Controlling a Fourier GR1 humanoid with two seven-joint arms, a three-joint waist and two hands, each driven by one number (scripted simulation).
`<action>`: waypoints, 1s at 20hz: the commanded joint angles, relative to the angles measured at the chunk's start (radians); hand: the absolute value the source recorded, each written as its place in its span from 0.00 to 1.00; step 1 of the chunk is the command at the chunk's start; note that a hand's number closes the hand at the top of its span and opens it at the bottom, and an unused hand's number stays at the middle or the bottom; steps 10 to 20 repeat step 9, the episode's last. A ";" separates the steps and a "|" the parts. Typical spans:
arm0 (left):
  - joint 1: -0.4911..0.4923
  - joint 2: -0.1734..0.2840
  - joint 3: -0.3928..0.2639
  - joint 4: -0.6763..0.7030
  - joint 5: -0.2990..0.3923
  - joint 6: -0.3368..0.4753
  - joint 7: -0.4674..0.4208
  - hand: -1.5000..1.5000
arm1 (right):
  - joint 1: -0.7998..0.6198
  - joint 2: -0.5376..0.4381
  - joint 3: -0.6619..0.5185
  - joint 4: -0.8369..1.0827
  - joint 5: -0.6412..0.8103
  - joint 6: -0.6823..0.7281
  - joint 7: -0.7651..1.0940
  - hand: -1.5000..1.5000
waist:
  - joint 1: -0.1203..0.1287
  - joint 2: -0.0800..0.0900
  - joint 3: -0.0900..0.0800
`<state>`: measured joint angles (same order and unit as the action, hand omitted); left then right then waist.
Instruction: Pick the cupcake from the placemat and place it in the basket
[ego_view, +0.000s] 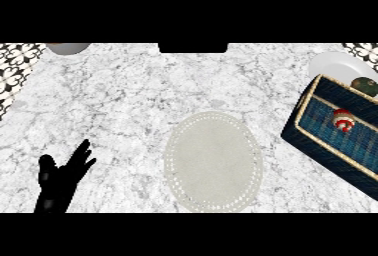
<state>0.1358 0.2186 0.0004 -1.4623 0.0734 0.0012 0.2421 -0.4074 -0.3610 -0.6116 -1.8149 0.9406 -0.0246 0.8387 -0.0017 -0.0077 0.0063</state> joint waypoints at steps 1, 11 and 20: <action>-0.006 -0.018 0.003 0.071 -0.006 0.002 0.019 0.50 | 0.053 0.029 -0.035 -0.078 -0.031 -0.058 0.007 0.00 | -0.003 0.007 -0.006; -0.006 -0.004 0.024 0.073 0.002 -0.019 0.023 0.50 | 0.200 -0.048 -0.297 -0.308 -0.230 0.109 0.094 0.00 | -0.024 0.002 -0.006; -0.006 -0.004 0.024 0.073 0.002 -0.019 0.023 0.50 | 0.200 -0.048 -0.297 -0.308 -0.230 0.109 0.094 0.00 | -0.024 0.002 -0.006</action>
